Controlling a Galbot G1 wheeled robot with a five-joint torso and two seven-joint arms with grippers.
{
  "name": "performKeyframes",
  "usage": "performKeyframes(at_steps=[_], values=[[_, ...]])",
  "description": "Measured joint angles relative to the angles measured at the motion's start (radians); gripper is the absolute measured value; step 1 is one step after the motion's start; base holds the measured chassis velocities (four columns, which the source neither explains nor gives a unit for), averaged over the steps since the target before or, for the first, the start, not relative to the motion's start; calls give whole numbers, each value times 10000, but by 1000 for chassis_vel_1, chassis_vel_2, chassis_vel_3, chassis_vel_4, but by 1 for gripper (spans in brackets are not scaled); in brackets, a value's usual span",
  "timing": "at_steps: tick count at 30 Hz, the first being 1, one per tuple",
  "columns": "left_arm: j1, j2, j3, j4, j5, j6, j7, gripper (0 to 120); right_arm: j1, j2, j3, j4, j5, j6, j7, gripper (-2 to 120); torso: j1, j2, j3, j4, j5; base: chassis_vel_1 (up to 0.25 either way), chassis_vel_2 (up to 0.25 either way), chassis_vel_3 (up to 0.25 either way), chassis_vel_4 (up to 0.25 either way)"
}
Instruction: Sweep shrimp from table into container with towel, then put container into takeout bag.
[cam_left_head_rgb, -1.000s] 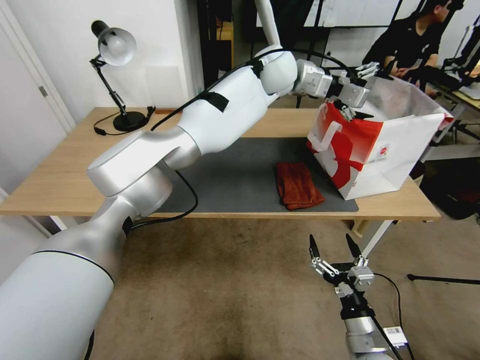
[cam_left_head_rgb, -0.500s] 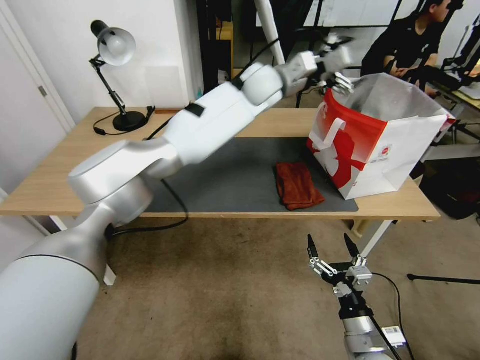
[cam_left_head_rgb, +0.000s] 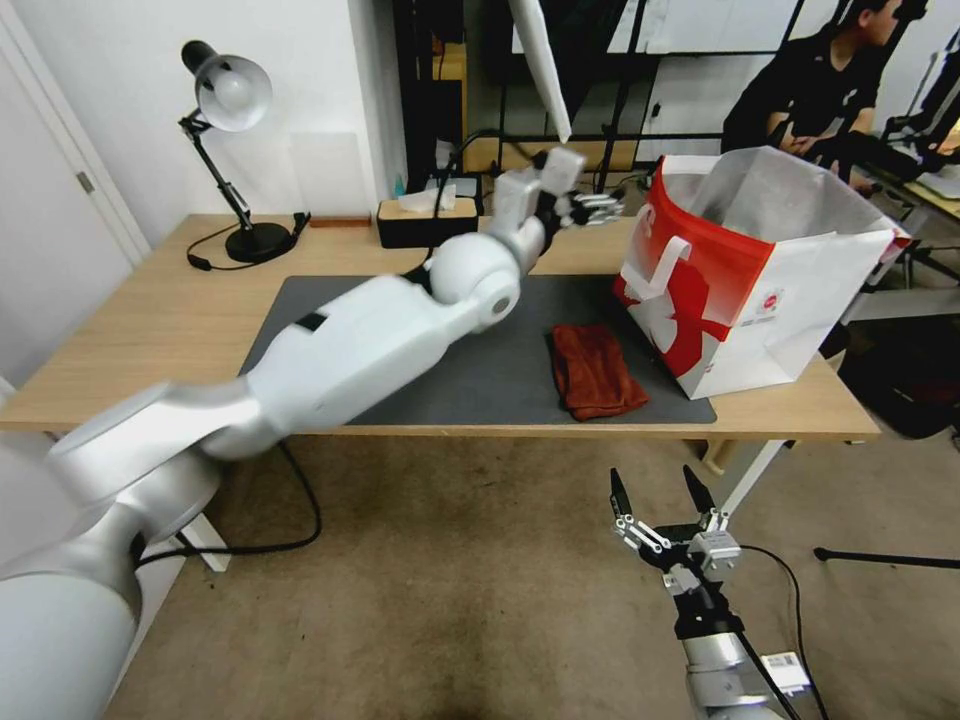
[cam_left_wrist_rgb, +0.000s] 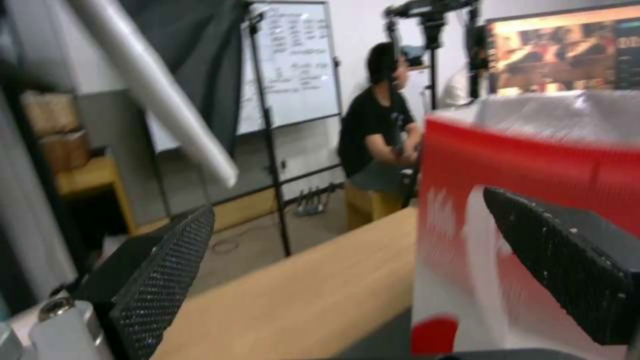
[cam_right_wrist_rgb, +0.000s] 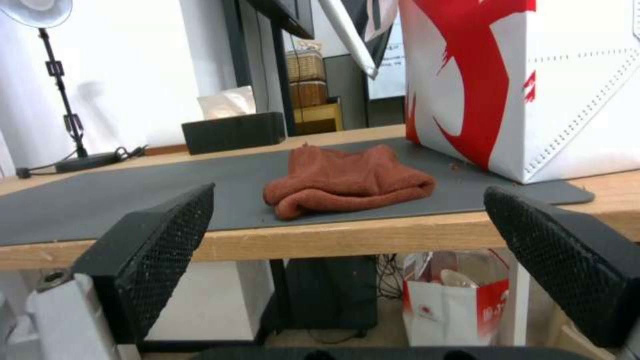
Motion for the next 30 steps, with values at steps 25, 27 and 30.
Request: performKeyframes(at_steps=[25, 27, 30], values=[[8999, 2974, -5513, -4203, 3426, -1451, -637, 100, 109, -204, 203, 388, -157, -686, 405, 100, -1, 1, -1, 0, 3, 0, 0, 0, 0], [9662, 2933, -5900, -4349, 3764, -1637, -616, 100, 157, -205, 202, 400, -174, -758, 429, 100, -1, 1, -1, 3, 2, 0, 0, 0, 0], [11004, 2682, -6606, -4536, 4495, -2145, -591, 100, 246, -190, 180, 435, -205, -905, 511, 100, -1, 1, -1, 1, 4, 0, 0, 0, 0]])
